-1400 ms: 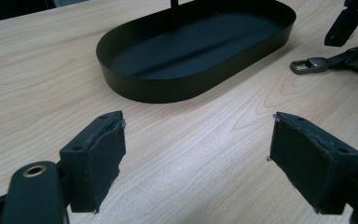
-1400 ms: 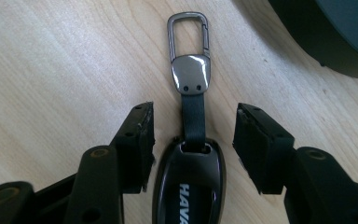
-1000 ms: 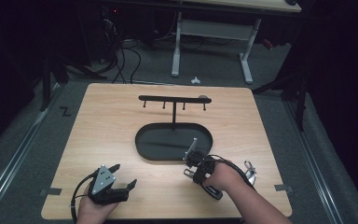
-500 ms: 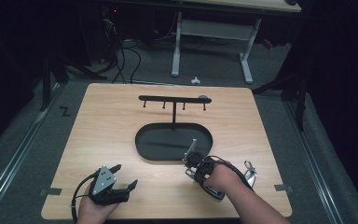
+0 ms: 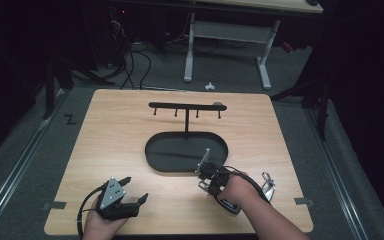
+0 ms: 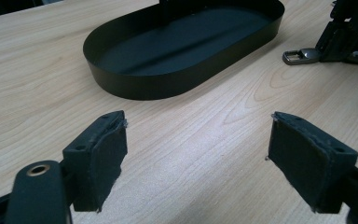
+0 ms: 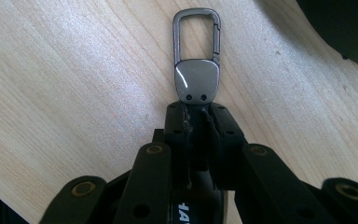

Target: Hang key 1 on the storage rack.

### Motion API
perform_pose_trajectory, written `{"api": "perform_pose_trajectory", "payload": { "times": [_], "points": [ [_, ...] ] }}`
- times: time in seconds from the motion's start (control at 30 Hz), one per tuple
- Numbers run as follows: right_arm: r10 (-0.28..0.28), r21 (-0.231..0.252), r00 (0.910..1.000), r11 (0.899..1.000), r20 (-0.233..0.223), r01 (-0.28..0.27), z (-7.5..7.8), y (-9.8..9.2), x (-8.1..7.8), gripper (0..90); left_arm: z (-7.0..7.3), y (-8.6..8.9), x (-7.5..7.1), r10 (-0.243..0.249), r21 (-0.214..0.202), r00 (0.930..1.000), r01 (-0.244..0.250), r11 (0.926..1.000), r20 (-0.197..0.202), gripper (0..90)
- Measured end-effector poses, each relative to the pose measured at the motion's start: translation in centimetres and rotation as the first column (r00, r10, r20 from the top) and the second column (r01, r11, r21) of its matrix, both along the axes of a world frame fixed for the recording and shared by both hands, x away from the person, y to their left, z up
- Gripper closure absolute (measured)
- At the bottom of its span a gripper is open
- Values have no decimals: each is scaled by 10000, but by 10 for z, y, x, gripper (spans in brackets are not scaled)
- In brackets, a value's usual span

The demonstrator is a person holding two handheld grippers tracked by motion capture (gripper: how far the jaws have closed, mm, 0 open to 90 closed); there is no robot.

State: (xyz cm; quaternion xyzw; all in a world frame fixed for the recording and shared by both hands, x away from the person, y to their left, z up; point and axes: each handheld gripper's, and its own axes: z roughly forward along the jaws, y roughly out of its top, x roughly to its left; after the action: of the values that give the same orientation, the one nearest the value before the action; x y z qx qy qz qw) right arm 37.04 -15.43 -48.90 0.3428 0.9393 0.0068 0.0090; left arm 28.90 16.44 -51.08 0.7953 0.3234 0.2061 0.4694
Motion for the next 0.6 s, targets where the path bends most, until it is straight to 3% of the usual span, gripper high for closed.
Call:
{"api": "perform_pose_trajectory", "payload": {
  "times": [0.1,0.17,0.27,0.6],
  "points": [
    [20,-67,10000,10000,2,-20,1,1,-1,802,0,1,-1,1,54,10000,-1,10000,-15,200],
    [6,142,10000,9999,25,-7,6,-1,-1,803,0,1,-2,4,35,10000,-4,10000,10,202],
    [-419,303,9990,9987,126,415,19,-5,-5,804,0,1,-2,32,11,10000,-32,10000,-11,203],
    [-1050,1268,9921,9873,682,957,55,-34,-17,804,-1,0,-2,-18,63,10000,18,10000,-18,204]
  ]
}}
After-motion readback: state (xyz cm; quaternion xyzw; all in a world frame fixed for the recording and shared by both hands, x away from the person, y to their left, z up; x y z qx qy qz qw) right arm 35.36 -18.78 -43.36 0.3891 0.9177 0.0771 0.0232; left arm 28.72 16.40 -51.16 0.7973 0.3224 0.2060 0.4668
